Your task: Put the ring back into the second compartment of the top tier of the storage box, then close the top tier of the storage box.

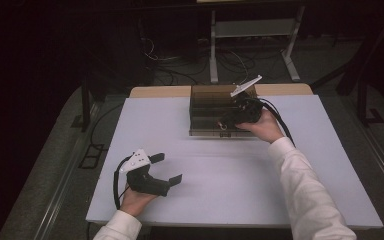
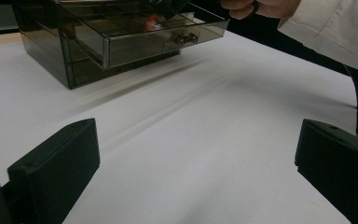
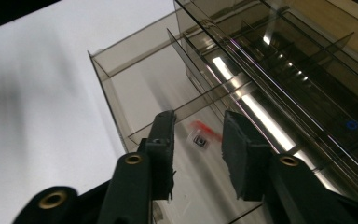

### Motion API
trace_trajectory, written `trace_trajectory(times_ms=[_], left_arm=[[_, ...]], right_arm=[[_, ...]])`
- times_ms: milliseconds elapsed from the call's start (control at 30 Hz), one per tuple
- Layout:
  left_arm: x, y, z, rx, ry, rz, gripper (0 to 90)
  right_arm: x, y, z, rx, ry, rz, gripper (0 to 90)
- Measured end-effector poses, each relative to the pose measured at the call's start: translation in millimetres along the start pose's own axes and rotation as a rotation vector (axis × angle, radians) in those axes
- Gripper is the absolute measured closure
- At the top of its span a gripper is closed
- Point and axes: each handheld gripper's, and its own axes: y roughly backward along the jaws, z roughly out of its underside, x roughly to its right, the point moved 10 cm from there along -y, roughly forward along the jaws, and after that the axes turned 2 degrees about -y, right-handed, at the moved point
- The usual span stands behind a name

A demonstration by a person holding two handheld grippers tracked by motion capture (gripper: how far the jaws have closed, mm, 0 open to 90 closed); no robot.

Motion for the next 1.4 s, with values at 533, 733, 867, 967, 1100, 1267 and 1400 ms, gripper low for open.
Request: trace_trajectory(times_ms=[533, 733, 867, 967, 1100, 1267, 1400], left_arm=[[1.0, -0.9, 0.2, -0.002, -0.001, 0.003, 0.0], [1.1, -1.2, 0.4, -0.003, -0.001, 0.003, 0.0], [1.2, -1.1, 0.4, -0.001, 0.0, 0.003, 0.0], [1.1, -1.3, 0.7, -0.003, -0.001, 0.003, 0.0], [1.6, -1.5, 0.7, -0.003, 0.002, 0.002, 0.0], [0.8, -2.0, 1.0, -0.005, 0.001, 0.002, 0.0], [1.1, -2.1, 1.1, -0.005, 0.001, 0.003, 0.0]], right_arm=[[-13.3, 19.0, -5.7, 0.033, 0.01, -0.016, 54.1], [-22.7, 26.7, -6.3, 0.037, 0.029, -0.031, 52.7], [-29.5, 32.5, -5.9, 0.043, 0.035, -0.042, 52.4], [-34.4, 36.1, -3.9, 0.048, 0.042, -0.05, 52.2], [-38.6, 39.2, 0.8, 0.05, 0.047, -0.057, 51.6], [-43.4, 42.5, 6.8, 0.058, 0.043, -0.07, 51.4], [-47.1, 44.4, 10.3, 0.061, 0.044, -0.076, 51.4]])
